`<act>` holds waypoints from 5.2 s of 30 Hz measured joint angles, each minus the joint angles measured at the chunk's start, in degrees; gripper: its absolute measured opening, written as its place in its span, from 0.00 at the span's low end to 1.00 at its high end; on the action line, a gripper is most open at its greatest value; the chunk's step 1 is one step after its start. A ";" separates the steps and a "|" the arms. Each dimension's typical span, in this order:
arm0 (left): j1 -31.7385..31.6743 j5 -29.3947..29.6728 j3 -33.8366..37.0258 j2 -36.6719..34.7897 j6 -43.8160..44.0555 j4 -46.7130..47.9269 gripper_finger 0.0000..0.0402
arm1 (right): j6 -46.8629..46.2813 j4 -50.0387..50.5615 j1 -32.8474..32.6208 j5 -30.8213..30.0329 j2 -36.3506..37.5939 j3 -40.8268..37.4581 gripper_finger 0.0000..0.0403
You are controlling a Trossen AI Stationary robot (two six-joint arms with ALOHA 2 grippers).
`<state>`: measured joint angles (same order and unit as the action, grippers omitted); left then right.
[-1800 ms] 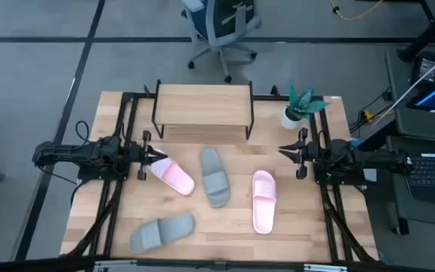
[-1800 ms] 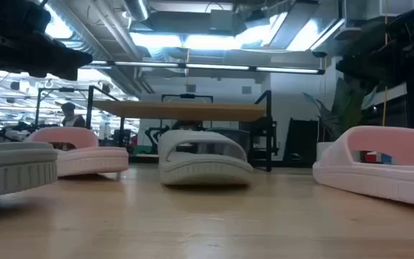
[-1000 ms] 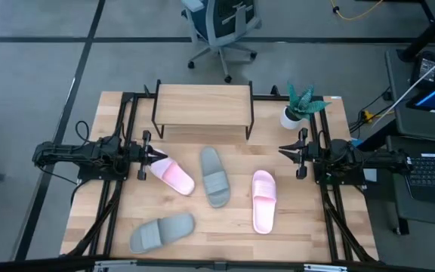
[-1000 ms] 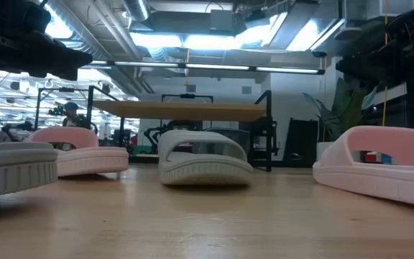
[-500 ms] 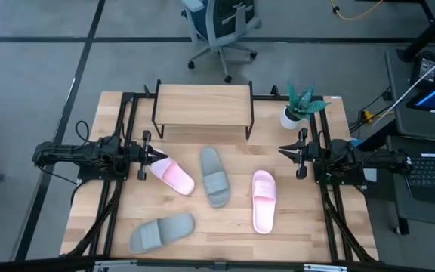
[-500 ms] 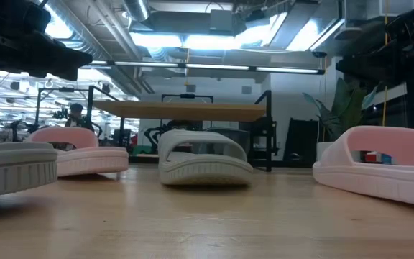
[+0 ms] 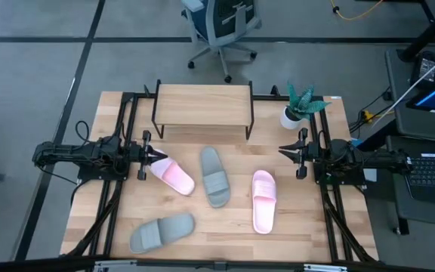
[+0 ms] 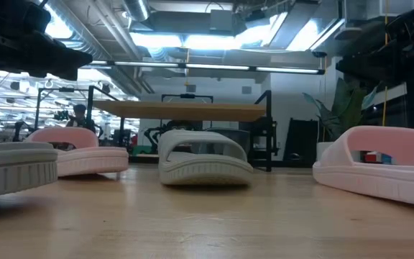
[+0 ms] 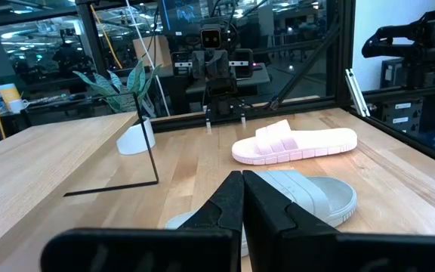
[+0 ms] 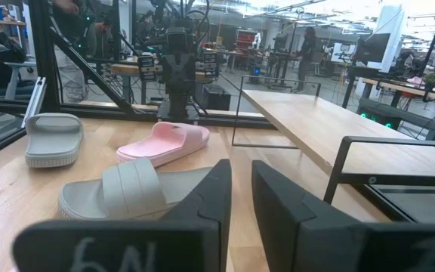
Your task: Pick and place slides into the shelf
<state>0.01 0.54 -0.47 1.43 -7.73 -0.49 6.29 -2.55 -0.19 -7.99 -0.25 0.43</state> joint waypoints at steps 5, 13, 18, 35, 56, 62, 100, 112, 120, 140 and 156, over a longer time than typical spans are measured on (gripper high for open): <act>0.00 0.00 0.02 0.01 0.00 -0.01 0.00 | 0.00 0.00 0.02 0.00 0.02 0.00 0.14; 0.02 0.00 0.01 0.02 0.00 0.00 0.00 | 0.01 0.00 0.00 0.02 0.01 0.00 0.14; 0.02 0.00 0.00 0.00 0.00 0.00 0.00 | 0.01 0.00 0.02 0.02 0.02 0.00 0.14; 0.02 0.00 0.02 0.01 0.00 -0.01 0.00 | 0.02 0.00 0.02 0.00 0.02 0.00 0.14; 0.02 0.00 0.02 0.00 0.00 0.00 0.00 | 0.02 0.00 0.02 0.02 0.02 0.00 0.14; 0.02 0.00 0.02 0.01 -0.34 -0.02 0.00 | -4.91 -0.01 0.02 0.05 0.02 0.00 0.14; 0.01 1.74 -0.16 0.02 5.60 -6.27 0.00 | -5.84 -1.30 0.02 -0.04 0.02 -0.02 0.14; 0.02 2.68 -6.25 0.02 11.76 -4.86 0.00 | -3.79 0.63 0.00 8.17 -0.53 8.79 0.12; 0.02 5.63 -10.95 5.39 14.68 2.35 0.00 | -1.23 3.74 0.02 9.15 -7.03 13.51 0.05; 12.32 8.17 -10.93 21.13 8.71 -13.13 0.00 | 0.16 -15.30 -4.09 18.18 -31.52 14.40 0.01; 23.19 16.67 -17.27 30.00 8.84 -7.93 0.00 | 3.08 -4.63 -12.13 10.77 -50.57 30.64 0.03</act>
<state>23.20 17.20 -17.74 31.43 1.11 -8.42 9.37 -7.18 -12.32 2.79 -50.82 31.07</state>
